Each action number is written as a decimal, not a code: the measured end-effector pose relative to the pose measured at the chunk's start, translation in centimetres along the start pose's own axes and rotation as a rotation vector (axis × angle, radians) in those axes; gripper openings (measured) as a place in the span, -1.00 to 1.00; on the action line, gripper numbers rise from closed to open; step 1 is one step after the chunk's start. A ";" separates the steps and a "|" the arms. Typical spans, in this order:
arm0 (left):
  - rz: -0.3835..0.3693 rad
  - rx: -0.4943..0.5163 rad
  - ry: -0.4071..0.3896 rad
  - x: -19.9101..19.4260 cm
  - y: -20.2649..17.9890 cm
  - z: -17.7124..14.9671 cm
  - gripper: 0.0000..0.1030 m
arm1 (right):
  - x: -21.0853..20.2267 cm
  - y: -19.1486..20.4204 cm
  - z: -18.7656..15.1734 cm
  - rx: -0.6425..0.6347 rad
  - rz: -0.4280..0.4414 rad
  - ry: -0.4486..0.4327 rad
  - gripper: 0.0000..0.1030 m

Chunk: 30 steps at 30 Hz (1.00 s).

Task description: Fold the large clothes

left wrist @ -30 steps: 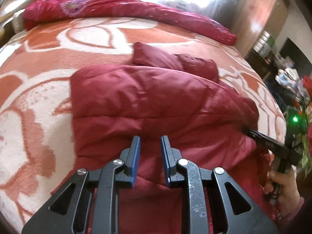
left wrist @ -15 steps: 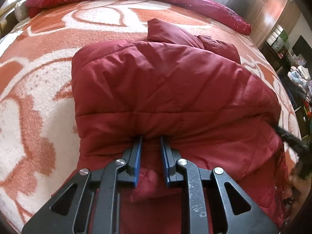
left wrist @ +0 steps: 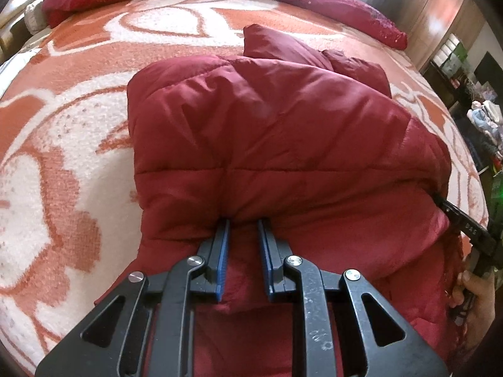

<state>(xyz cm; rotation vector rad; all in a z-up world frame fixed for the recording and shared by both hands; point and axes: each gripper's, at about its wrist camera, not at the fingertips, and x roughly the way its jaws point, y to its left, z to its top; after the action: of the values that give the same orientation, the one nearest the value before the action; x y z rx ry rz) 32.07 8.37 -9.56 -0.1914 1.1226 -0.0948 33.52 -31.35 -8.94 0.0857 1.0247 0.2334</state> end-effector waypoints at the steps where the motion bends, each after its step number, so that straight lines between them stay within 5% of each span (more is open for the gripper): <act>1: 0.005 -0.003 0.004 0.0 -0.1 0.1 -0.66 | -0.1 -0.2 0.2 0.005 0.003 0.006 -0.66; 10: -0.016 -0.057 -0.048 -4.9 1.5 -3.5 -0.66 | -3.1 -0.7 0.0 0.067 0.067 -0.011 -0.50; 14: -0.033 -0.101 -0.055 -6.4 3.0 -5.9 -0.66 | -4.7 -0.3 -0.8 0.067 0.088 -0.017 -0.23; 30: -0.066 -0.171 -0.066 -11.2 6.4 -14.3 -0.58 | -12.3 -0.7 -9.6 0.045 0.140 0.002 0.21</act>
<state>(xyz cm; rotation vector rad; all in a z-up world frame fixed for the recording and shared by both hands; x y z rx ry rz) 14.21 15.02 -6.90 -0.3821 1.0589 -0.0509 19.31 -35.23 -3.70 0.1984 1.0269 0.3379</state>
